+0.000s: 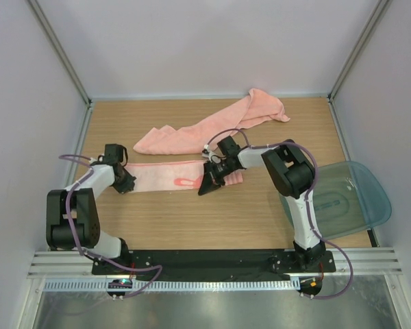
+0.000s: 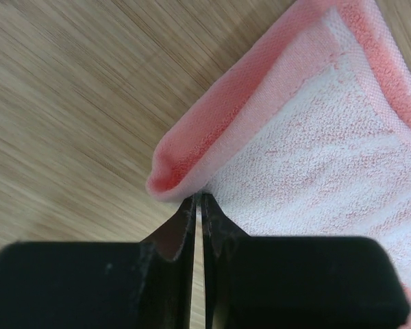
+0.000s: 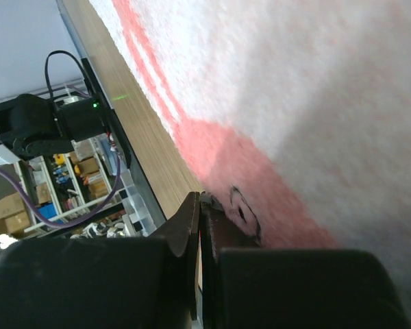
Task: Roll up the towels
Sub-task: Fold the towel
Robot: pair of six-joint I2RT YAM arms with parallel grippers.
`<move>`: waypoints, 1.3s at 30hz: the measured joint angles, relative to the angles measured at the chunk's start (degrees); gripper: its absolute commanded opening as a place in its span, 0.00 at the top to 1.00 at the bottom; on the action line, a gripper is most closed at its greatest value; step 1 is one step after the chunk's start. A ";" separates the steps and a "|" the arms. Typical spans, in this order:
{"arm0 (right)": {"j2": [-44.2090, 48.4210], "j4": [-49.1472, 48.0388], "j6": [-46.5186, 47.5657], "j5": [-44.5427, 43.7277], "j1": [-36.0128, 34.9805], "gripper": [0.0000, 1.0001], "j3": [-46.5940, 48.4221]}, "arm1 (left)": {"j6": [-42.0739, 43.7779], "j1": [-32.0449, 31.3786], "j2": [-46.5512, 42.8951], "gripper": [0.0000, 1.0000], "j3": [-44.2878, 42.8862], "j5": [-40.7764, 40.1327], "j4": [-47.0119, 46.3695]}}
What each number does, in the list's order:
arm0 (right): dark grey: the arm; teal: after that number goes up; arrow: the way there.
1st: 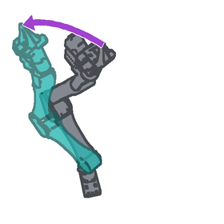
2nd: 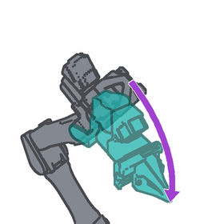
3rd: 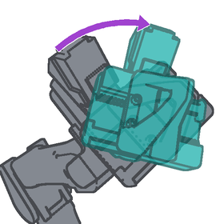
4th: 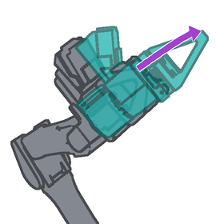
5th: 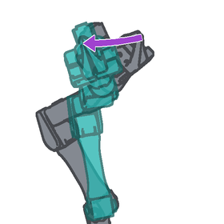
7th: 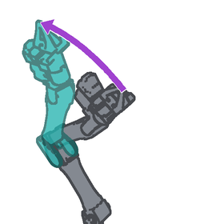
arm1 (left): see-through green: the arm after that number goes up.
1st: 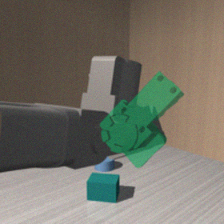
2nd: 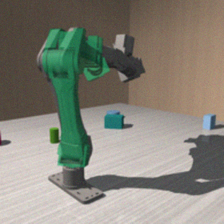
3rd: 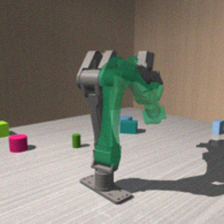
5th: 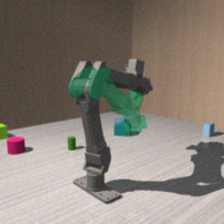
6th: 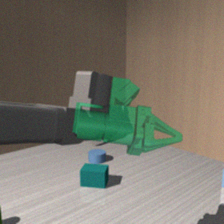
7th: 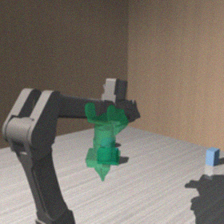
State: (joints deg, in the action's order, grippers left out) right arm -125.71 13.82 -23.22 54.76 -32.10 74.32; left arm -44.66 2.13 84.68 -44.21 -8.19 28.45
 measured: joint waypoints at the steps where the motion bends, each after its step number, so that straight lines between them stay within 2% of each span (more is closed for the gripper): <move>1: 0.00 -0.74 -0.37 0.74 0.28 0.99 -0.68 | 0.11 0.74 0.26 0.96 -0.28 0.09 0.13; 9: 0.11 -5.81 -2.60 4.70 2.60 0.99 -4.66 | 0.35 5.62 1.62 0.98 -1.75 1.49 0.87; 19: 0.24 -11.04 -4.61 7.04 5.57 0.99 -7.58 | 0.35 7.82 2.58 0.99 -2.51 1.99 0.98; 32: 1.11 -27.82 -14.58 11.47 7.76 0.99 -14.34 | 0.37 8.50 2.58 1.00 -2.51 1.97 0.96; 39: 1.51 -30.80 -16.41 11.67 9.14 0.99 -15.87 | 0.37 8.50 2.58 1.00 -2.51 1.99 0.94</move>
State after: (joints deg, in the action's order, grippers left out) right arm -124.20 -16.97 -39.64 66.43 -22.96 58.46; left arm -44.29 10.63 87.26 -46.72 -6.20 29.39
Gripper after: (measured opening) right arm 0.045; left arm 0.003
